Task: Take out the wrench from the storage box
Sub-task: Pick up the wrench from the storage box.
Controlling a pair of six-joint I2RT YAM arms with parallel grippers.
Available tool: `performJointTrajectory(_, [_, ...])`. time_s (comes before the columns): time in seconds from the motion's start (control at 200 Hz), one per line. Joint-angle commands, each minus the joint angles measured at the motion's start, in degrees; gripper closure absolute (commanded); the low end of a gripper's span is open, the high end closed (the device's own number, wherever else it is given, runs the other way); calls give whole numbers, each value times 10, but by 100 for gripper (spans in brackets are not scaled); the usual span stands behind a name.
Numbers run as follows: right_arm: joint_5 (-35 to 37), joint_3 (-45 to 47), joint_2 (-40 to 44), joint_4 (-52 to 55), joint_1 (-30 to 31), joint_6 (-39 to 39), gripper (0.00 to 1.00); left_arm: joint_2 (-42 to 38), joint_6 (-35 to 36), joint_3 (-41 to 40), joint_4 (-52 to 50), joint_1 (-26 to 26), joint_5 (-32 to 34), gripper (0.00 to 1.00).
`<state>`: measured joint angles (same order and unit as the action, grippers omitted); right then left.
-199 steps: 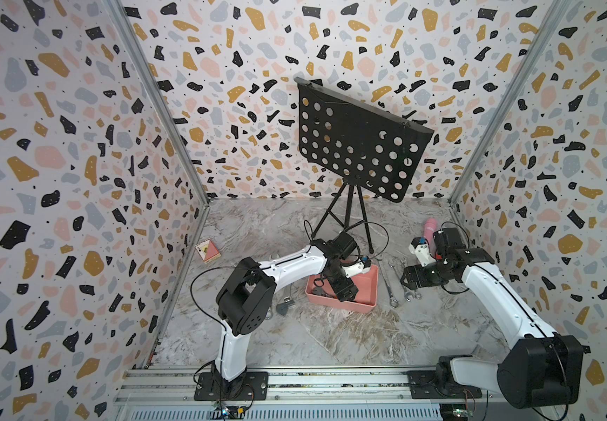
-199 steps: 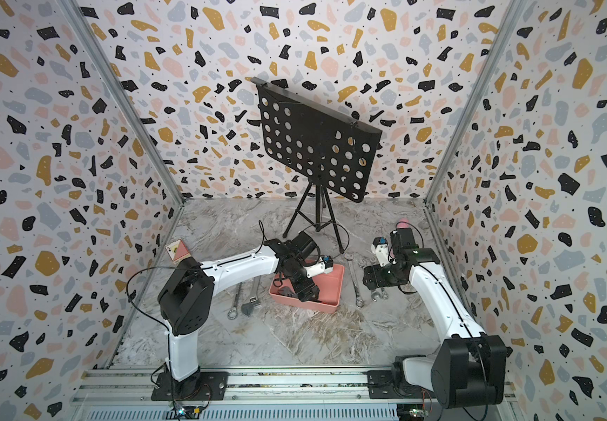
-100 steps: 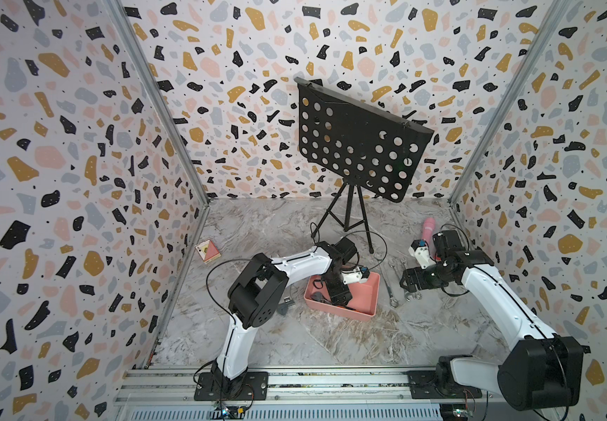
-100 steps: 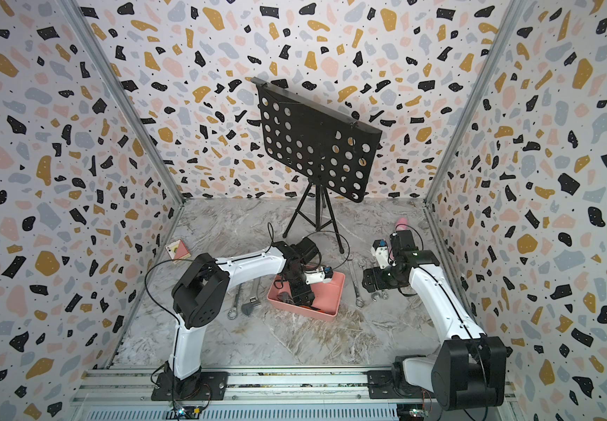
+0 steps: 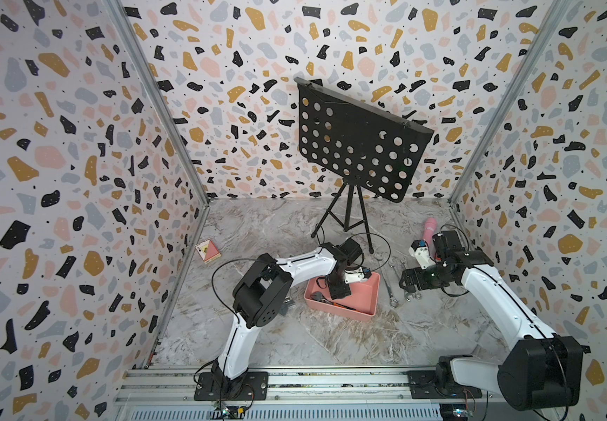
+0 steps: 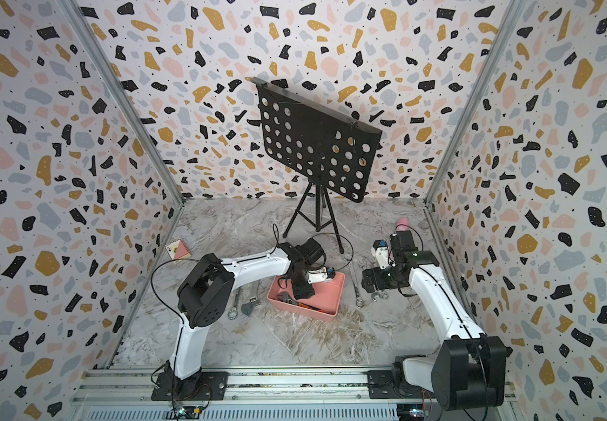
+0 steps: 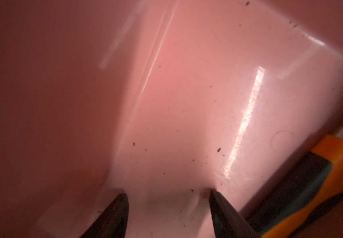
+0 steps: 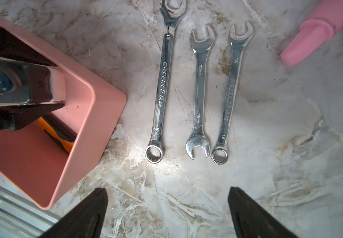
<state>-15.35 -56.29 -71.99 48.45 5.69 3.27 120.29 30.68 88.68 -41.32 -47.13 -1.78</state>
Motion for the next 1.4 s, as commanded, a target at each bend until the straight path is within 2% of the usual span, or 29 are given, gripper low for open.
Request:
performJointTrajectory(0.0, [4,-1,-1,2,1,4,1,8,1,-21,33,4,69,35])
performJointTrajectory(0.135, [-3,-3,-2,3,1,3,1,-34,11,-23,15,4,-13,33])
performJointTrajectory(0.26, [-13,-8,-3,6,2,1,0,-47,22,-14,-42,4,-83,30])
performJointTrajectory(0.405, [-22,-5,-4,7,2,-3,0,-38,50,-15,-104,2,-93,28])
performJointTrajectory(0.541, [-27,-5,-7,6,2,-2,0,-28,81,-26,-108,1,-90,26])
performJointTrajectory(0.711, [-32,-11,-18,8,1,-1,0,5,110,-1,-122,0,-100,24])
performJointTrajectory(0.851, [-22,-8,-17,8,1,1,0,33,129,4,-123,-7,-53,24])
performJointTrajectory(0.981, [-19,-3,-16,7,1,3,0,42,124,-10,-89,-14,-41,25])
performJointTrajectory(1.086, [-13,-1,-17,5,1,3,0,51,126,-30,-60,-26,20,25])
performJointTrajectory(1.397, [-15,-4,-21,-1,2,0,0,52,108,-56,6,-30,106,24])
